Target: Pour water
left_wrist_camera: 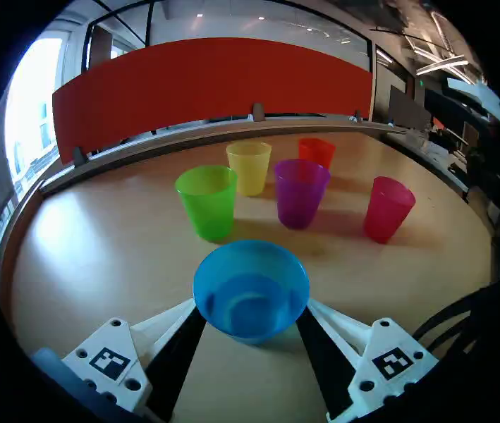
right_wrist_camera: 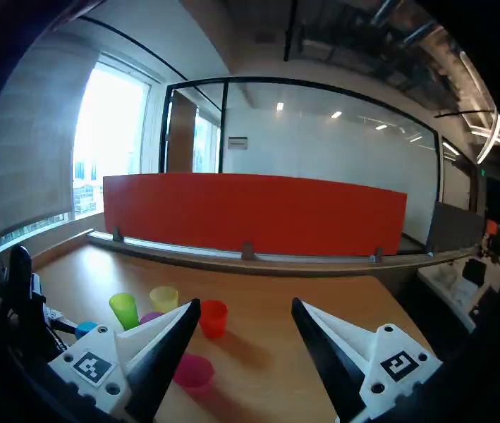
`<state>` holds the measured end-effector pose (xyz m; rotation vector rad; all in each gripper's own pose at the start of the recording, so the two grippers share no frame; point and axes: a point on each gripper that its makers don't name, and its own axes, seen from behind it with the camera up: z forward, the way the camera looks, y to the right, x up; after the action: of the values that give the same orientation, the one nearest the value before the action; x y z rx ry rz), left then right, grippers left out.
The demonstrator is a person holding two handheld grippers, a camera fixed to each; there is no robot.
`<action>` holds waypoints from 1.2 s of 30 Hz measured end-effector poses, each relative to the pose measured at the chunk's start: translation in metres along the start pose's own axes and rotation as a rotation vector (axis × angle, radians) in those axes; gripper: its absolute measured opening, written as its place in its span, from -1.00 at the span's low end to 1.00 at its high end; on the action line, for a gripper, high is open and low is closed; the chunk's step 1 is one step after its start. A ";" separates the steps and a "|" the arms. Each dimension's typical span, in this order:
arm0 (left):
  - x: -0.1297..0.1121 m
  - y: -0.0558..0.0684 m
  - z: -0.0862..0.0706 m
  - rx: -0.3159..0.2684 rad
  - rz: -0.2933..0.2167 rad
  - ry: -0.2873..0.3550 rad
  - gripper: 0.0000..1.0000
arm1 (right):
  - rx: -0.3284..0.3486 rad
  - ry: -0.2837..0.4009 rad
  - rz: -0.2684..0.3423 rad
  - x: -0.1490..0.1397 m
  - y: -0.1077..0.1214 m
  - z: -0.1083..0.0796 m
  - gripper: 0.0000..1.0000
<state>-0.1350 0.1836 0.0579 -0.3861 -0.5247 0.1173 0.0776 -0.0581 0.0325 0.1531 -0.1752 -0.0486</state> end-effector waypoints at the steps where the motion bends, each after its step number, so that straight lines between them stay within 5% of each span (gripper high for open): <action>1: 0.000 0.000 -0.001 -0.001 -0.001 0.001 0.63 | 0.001 0.000 0.000 0.000 -0.001 0.000 1.00; 15: 0.023 -0.012 -0.022 0.008 -0.044 0.069 0.62 | 0.038 0.003 -0.013 0.005 -0.018 0.007 1.00; 36: 0.051 -0.047 -0.104 0.081 -0.073 0.134 0.62 | 0.203 -0.028 -0.067 0.001 -0.112 0.048 1.00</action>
<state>-0.0375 0.1166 0.0171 -0.2929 -0.4002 0.0416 0.0663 -0.1757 0.0622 0.3608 -0.2027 -0.0997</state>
